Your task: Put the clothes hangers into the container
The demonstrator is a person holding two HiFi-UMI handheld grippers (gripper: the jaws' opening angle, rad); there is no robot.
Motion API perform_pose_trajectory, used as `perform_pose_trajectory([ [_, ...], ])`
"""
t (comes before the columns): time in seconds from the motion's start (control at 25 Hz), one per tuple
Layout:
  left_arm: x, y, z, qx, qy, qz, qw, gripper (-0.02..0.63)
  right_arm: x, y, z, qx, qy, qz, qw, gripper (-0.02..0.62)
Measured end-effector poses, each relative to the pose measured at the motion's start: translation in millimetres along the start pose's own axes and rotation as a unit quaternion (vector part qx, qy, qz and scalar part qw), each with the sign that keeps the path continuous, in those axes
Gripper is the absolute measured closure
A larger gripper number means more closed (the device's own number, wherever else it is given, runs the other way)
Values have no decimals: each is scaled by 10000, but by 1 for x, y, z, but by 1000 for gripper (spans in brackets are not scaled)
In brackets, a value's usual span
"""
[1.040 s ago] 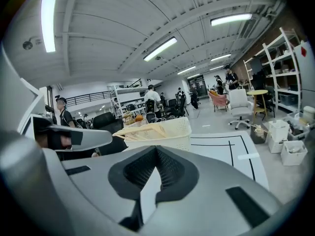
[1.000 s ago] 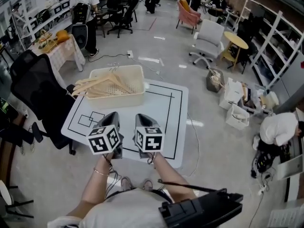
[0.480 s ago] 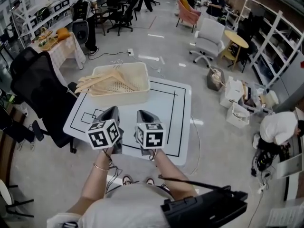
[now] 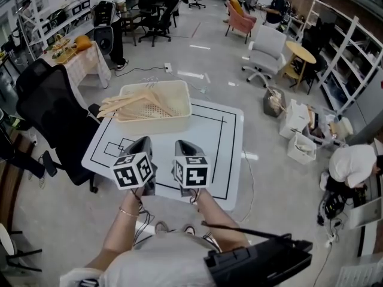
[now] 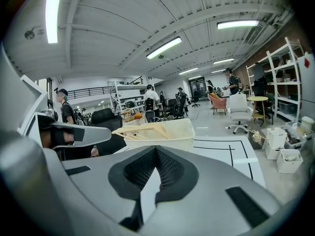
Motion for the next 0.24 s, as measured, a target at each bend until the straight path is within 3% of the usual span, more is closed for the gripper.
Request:
perform_pose_trajectory([
  [0.24,0,2,-10,35,-19,-16,10000,597,3,-4,-7,-29,45,8,10000,580],
])
Point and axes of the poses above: the fingertips, and each gripper's own axes: y backward along the fingers, z to its right, x out of its top, the point moved 2 cm from there along y, backward along the fingers, and after that the axes turned 4 degrees about -z, right-handed, at the moved point
